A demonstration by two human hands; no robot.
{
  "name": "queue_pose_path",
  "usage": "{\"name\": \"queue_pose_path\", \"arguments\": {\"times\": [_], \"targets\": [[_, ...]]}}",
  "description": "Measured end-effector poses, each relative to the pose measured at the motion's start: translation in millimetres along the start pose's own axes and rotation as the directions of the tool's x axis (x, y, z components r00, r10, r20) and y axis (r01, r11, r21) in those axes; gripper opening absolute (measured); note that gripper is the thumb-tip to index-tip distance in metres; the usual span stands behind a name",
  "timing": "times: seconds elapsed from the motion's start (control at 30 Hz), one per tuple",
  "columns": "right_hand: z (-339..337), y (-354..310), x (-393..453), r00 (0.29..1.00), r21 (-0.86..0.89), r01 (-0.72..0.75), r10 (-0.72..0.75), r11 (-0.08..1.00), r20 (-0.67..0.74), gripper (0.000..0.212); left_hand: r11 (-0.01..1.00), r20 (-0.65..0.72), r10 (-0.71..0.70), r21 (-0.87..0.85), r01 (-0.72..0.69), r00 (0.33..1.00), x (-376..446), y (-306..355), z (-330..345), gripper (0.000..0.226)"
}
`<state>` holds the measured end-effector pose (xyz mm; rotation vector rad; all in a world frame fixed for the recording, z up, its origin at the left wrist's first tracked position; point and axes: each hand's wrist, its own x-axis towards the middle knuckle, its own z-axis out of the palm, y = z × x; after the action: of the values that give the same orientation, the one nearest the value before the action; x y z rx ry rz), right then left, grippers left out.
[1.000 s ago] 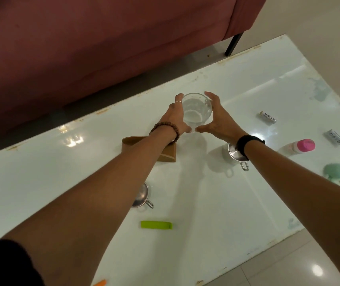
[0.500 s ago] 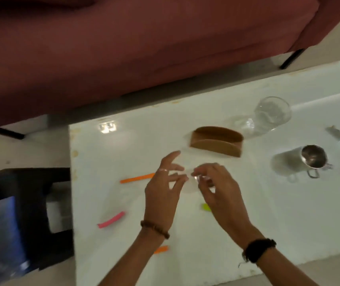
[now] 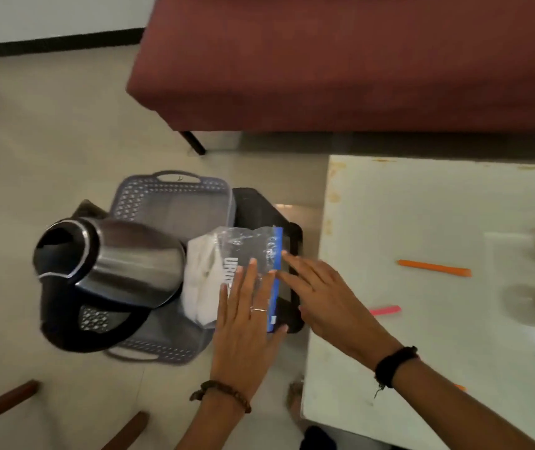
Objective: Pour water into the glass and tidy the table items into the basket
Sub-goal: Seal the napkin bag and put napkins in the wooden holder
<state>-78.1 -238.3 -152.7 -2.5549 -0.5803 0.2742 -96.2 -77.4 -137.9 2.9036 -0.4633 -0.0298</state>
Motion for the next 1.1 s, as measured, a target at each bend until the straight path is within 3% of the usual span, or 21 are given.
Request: {"name": "queue_pose_path", "arguments": {"times": [0.1,0.17,0.27,0.33,0.4,0.57,0.63,0.73,0.8,0.9,1.0,1.1], "targets": [[10.0,-3.1,21.1,0.992,-0.344,0.119,-0.099,0.931,0.075,0.089,0.976,0.222,-0.012,0.213,-0.037,0.975,-10.2,-35.2,9.9,0.107],[18.9,-0.4,33.8,0.981,-0.462,0.194,-0.164,0.865,0.105,0.097,0.971,0.218,-0.026,0.236,-0.027,0.976,-10.2,-52.1,17.6,0.104],[27.3,3.4,48.9,0.969,-0.584,0.248,-0.207,0.773,0.137,0.102,1.0,0.175,-0.026,-0.009,0.028,0.984,0.1,-71.3,24.4,0.091],[29.0,5.3,55.4,0.96,-0.628,0.277,-0.23,0.727,0.157,0.094,0.966,0.16,-0.019,-0.252,0.06,0.987,3.9,-80.4,26.7,0.075],[27.9,5.5,57.3,0.959,-0.641,0.279,-0.246,0.715,0.143,0.09,0.918,0.165,-0.005,-0.39,0.07,0.986,4.4,-84.5,22.4,0.065],[11.8,5.6,47.3,0.943,-0.487,0.281,-0.333,0.827,-0.022,0.061,0.823,-0.013,-0.063,-0.566,0.045,0.998,5.4,-69.9,-5.7,0.047],[-5.4,6.2,36.2,0.941,-0.425,0.267,-0.328,0.865,-0.078,0.063,0.8,-0.068,-0.094,-0.599,0.035,0.993,8.4,-55.7,-17.7,0.047],[-38.6,9.9,12.6,0.96,-0.285,0.188,-0.237,0.94,-0.149,0.05,0.757,-0.071,-0.088,-0.653,0.02,0.994,18.0,-23.9,-39.7,0.046],[-66.0,12.6,-8.0,0.972,-0.17,0.096,-0.129,0.981,-0.195,0.04,0.786,-0.124,-0.044,-0.617,-0.042,0.991,25.4,5.8,-52.9,0.045],[-104.4,23.9,-43.0,0.957,-0.175,0.023,-0.072,0.984,-0.28,0.042,0.814,-0.24,0.037,-0.555,-0.169,0.97,36.2,54.9,-63.0,0.037],[-135.5,39.0,-84.8,0.975,-0.103,-0.068,0.044,0.992,-0.22,0.043,0.684,-0.228,-0.06,-0.718,-0.127,0.972,45.0,108.5,-63.3,0.024],[-153.4,55.8,-120.1,0.978,-0.031,-0.142,0.135,0.989,-0.16,0.032,0.497,-0.094,-0.153,-0.868,-0.006,0.984,53.4,155.0,-50.0,0.009]]}}
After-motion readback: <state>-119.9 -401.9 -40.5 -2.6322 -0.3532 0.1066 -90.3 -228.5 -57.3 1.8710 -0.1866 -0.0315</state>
